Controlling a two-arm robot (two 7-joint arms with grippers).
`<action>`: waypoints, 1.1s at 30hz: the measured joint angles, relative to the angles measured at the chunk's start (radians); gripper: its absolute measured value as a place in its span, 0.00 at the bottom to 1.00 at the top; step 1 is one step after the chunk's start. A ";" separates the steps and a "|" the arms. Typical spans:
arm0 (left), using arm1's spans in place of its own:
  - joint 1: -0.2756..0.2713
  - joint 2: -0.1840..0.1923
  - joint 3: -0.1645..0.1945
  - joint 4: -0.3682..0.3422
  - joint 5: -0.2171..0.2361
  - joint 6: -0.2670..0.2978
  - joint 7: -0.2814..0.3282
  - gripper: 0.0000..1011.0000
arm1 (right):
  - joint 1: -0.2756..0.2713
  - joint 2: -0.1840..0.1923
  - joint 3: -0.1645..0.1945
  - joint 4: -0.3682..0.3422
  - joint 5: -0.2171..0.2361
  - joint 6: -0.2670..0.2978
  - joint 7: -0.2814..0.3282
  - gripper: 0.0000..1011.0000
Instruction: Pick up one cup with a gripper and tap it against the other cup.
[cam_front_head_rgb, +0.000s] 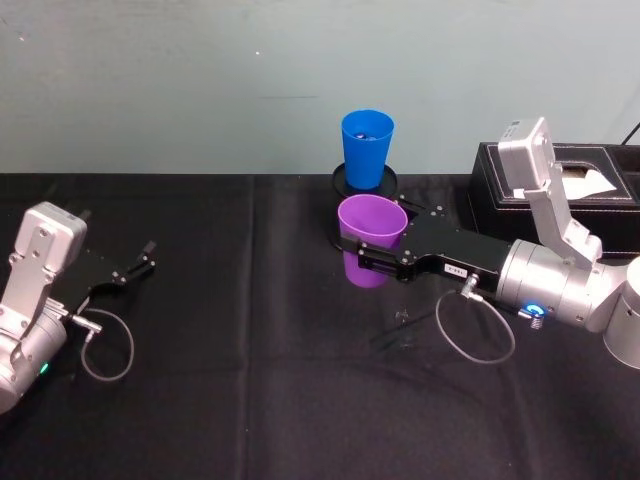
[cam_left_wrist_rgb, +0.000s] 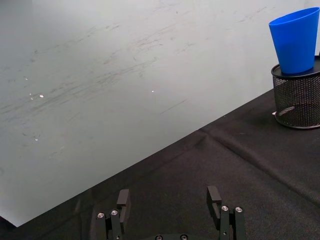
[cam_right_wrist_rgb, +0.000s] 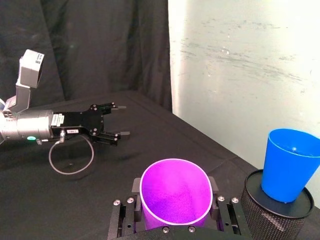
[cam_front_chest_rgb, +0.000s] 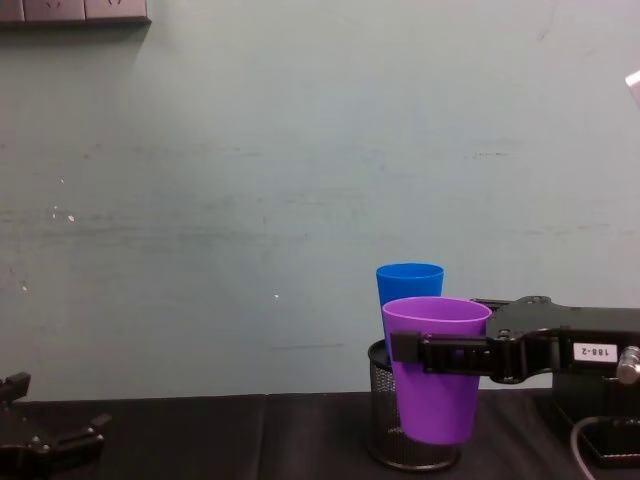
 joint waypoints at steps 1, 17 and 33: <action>0.000 0.000 0.000 0.000 0.000 0.000 0.000 0.99 | 0.000 0.000 0.000 0.000 0.000 0.000 0.000 0.73; 0.000 0.000 0.000 0.000 0.000 0.000 0.000 0.99 | 0.000 0.000 0.000 0.000 0.000 0.000 0.000 0.73; 0.000 0.000 0.000 0.000 0.000 0.000 0.000 0.99 | 0.000 0.000 0.000 0.000 0.000 0.000 0.000 0.73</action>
